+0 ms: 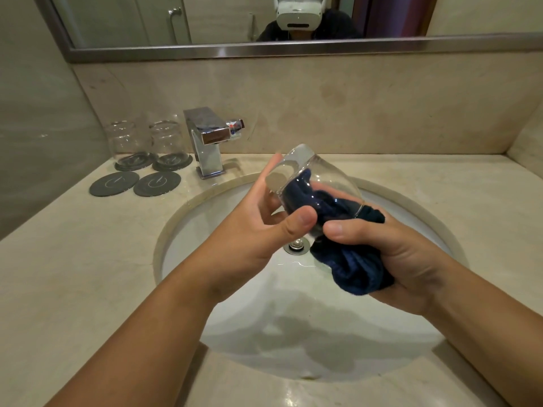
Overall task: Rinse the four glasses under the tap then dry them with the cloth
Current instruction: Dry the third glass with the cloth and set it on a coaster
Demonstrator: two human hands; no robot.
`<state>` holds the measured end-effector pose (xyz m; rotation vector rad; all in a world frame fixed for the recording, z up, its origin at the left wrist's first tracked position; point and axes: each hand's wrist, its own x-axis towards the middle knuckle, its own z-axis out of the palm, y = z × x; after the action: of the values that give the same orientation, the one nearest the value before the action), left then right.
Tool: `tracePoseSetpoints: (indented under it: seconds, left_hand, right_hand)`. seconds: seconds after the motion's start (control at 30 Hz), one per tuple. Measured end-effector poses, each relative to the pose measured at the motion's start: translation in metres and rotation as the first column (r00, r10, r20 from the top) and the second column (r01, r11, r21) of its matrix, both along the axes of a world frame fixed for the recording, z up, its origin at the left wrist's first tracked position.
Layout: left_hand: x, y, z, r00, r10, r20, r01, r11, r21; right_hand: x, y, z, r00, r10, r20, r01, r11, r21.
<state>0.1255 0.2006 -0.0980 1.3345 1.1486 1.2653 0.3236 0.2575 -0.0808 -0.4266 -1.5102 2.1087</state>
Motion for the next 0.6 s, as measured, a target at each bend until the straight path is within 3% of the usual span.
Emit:
tracePoseSetpoints:
  seconds: [0.17, 0.23, 0.33, 0.6]
  left_hand:
    - [0.007, -0.003, 0.002, 0.999, -0.010, 0.031, 0.010, 1.000, -0.006]
    - [0.013, -0.002, 0.002, 1.000, -0.007, 0.027, 0.008, 0.999, -0.039]
    - [0.012, 0.002, -0.003, 0.998, 0.058, -0.003, -0.058, 0.998, -0.041]
    - [0.003, -0.002, 0.005, 1.000, -0.019, 0.003, 0.019, 1.000, -0.014]
  right_hand:
    - [-0.005, -0.002, 0.000, 0.985, -0.165, 0.045, 0.165, 0.986, -0.004]
    - [-0.008, -0.006, -0.002, 0.963, -0.249, 0.098, 0.239, 0.965, 0.105]
    - [-0.011, -0.013, -0.003, 0.949, -0.262, 0.177, 0.216, 0.946, 0.241]
    - [-0.005, -0.007, 0.004, 1.000, 0.018, 0.013, -0.017, 0.998, -0.065]
